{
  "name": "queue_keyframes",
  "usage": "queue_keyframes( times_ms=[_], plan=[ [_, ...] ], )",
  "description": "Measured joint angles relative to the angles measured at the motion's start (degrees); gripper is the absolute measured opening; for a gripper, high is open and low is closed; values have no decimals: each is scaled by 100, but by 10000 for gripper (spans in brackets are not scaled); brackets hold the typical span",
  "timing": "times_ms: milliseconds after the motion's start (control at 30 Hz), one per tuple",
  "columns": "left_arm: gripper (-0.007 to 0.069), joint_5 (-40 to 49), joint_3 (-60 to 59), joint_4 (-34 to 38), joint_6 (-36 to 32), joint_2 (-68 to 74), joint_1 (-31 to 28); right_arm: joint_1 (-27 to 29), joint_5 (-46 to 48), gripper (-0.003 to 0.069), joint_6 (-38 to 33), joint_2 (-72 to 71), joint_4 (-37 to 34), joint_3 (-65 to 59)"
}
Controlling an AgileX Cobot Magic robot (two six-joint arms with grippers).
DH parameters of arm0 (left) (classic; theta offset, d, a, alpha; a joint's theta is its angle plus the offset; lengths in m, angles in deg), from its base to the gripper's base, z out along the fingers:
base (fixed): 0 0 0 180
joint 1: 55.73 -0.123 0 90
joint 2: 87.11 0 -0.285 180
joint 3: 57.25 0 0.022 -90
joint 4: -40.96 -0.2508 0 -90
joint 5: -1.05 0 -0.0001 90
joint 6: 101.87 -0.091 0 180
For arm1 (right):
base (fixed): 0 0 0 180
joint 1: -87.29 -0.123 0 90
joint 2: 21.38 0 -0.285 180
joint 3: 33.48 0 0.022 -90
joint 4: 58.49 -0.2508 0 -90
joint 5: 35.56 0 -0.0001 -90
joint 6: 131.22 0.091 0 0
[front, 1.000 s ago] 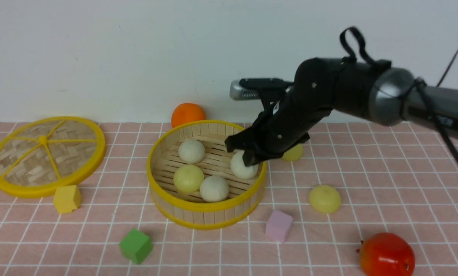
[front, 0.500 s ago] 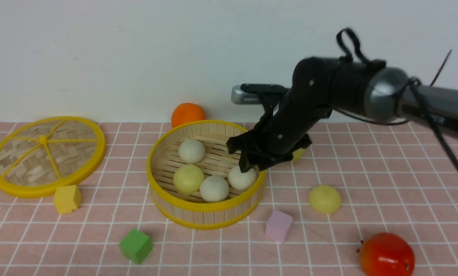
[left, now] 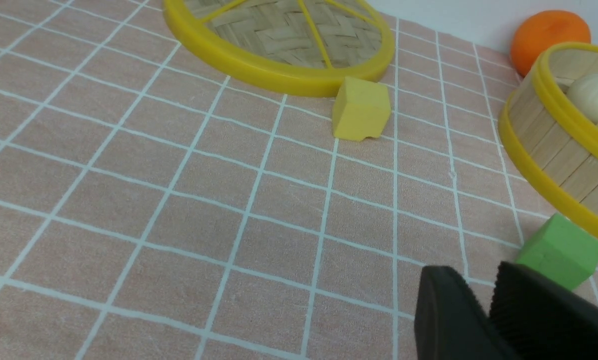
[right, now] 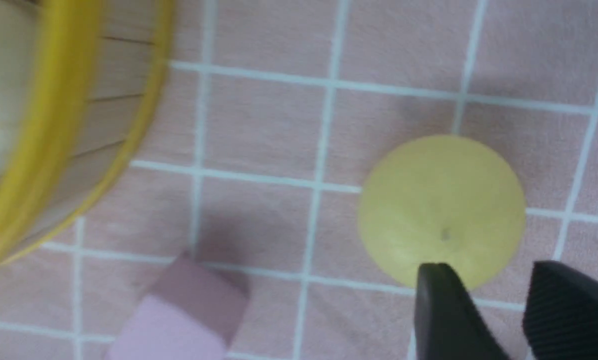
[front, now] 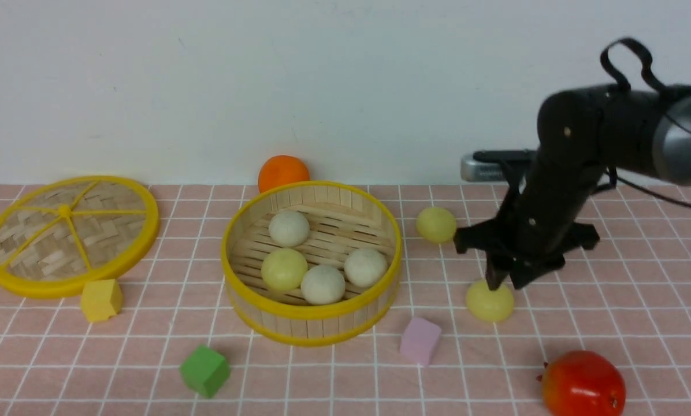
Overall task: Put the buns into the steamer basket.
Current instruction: Use the right arm to grab a steamed stuffed bun, then use the right arm to put the steamed stuffed bun into the steamer
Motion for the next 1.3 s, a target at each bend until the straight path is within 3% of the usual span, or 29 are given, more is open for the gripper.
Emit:
queue_keyframes(
  times_ms=[633, 800, 867, 1100, 1300],
  plan=[
    [210, 0, 0, -21, 0, 0, 0, 85, -565, 259, 0, 444, -305, -99],
    [213, 0, 0, -21, 0, 0, 0, 85, -535, 116, 0, 445, -252, -74],
    [213, 0, 0, -21, 0, 0, 0, 85, -365, 15, 0, 431, -190, 49],
    [218, 0, 0, -21, 0, 0, 0, 39, 175, 13, -109, 218, -175, 1291],
    [223, 0, 0, -21, 0, 0, 0, -435, -118, 13, -860, 395, -1139, 2464]
  ],
)
